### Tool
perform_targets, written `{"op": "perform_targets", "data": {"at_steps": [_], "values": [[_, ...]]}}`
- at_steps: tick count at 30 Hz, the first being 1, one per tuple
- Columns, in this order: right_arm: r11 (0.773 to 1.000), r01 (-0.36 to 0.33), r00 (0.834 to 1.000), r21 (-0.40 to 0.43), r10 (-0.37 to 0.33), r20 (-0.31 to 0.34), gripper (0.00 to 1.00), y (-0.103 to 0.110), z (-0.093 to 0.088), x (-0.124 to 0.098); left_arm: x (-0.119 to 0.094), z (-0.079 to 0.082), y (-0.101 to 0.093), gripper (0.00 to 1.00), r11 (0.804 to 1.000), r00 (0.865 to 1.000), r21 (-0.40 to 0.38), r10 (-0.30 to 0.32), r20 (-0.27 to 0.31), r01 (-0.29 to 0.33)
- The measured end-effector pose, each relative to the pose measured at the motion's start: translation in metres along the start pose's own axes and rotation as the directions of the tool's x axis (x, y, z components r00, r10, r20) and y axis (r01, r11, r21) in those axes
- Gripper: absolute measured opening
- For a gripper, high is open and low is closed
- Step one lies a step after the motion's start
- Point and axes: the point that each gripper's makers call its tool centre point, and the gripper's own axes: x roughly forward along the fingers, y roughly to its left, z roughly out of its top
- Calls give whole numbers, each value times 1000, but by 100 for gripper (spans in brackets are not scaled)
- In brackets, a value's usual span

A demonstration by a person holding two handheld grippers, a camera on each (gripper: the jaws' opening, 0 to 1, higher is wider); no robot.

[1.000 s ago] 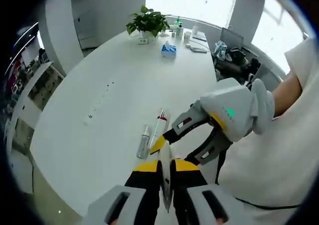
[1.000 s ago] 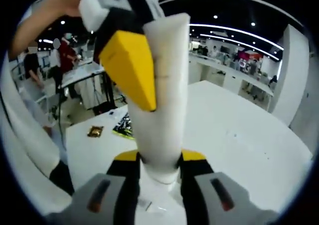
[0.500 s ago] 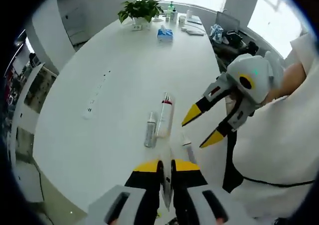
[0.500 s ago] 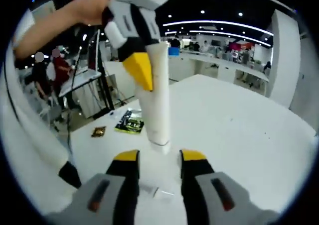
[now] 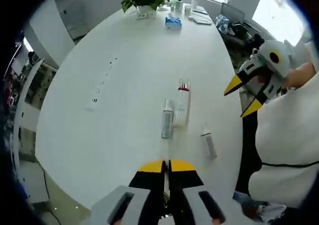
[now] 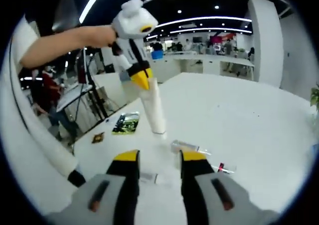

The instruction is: Arrange the skincare products in the storage area until every visible bottle or jar stands upright without overlapping.

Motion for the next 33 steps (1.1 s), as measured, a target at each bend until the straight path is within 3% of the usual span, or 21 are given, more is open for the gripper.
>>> {"op": "perform_targets", "data": {"at_steps": [6,7,9,13,24,33], "values": [[999,31,999,15,-31,-20,29,-6,-11,-9,26,-5,5,0,1000,999,9,-24,-25,25],[999,34,999,17,-33,-21,29,-7,-11,-9,26,11,6,0,999,998,-14,-28,62,29],[998,48,999,31,-47,-18,29,-11,-13,-13,26,6,9,0,1000,1000,-14,-27,9,27],[997,63,998,35,-62,-34,29,-14,-18,-15,24,8,13,0,1000,1000,16,-21,-5,21],[994,93,995,61,-91,-40,29,-25,-25,-24,27,20,39,0,1000,1000,8,-18,4,18],[990,119,993,73,-117,-34,29,-33,-25,-29,32,42,55,0,1000,1000,16,2,21,-3]]}}
